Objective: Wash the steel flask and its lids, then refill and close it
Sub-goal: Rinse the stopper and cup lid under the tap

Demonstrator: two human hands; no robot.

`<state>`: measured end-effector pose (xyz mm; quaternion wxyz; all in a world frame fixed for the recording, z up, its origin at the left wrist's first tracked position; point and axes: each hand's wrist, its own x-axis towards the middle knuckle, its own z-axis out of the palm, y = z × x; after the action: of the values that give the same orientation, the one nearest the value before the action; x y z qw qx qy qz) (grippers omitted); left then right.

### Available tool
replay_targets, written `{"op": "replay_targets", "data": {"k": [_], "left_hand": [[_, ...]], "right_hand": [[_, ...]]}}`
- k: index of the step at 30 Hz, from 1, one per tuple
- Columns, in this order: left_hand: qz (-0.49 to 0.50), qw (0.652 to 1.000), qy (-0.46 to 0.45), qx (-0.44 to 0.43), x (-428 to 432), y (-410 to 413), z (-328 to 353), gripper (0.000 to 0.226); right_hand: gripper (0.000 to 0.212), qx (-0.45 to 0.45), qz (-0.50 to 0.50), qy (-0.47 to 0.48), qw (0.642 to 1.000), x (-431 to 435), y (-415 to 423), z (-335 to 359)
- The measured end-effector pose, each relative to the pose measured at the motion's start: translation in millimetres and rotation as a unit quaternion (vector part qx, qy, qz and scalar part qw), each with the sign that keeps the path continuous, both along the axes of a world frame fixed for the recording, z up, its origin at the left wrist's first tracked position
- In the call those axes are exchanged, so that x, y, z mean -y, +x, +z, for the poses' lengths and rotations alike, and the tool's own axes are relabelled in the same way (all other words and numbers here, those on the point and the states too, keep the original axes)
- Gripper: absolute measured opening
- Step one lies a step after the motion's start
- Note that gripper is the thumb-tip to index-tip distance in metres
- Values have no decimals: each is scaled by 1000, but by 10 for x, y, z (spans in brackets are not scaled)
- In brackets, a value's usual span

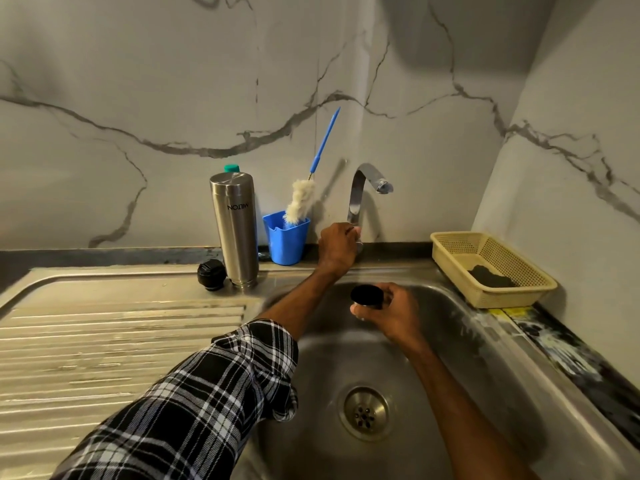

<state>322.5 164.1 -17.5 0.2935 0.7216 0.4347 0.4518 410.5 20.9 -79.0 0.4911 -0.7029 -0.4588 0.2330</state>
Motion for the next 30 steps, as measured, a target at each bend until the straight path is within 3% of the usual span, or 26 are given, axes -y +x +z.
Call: {"op": "replay_targets", "data": {"k": [11,18,23,26,30], "left_hand": [[-7,997,-65,48,31,-27,3,17],[-12,999,-52,10,81,-132,20,19],[12,995,-101,-11,217,-361,-20,4],[25,992,-123,33,389,-553,-93,19],[19,984,-160,78,713,-735,-225,30]], "right_hand": [[55,0,-7,-27,1000,-22,-12,5],[60,-4,-5,-38,999,-27,-32,-5],[63,-18,2,-22,1000,-21,-108,148],[64,-20,-3,10,1000,-26,-188,260],[41,6,14,-44,999,23,-159,199]]}}
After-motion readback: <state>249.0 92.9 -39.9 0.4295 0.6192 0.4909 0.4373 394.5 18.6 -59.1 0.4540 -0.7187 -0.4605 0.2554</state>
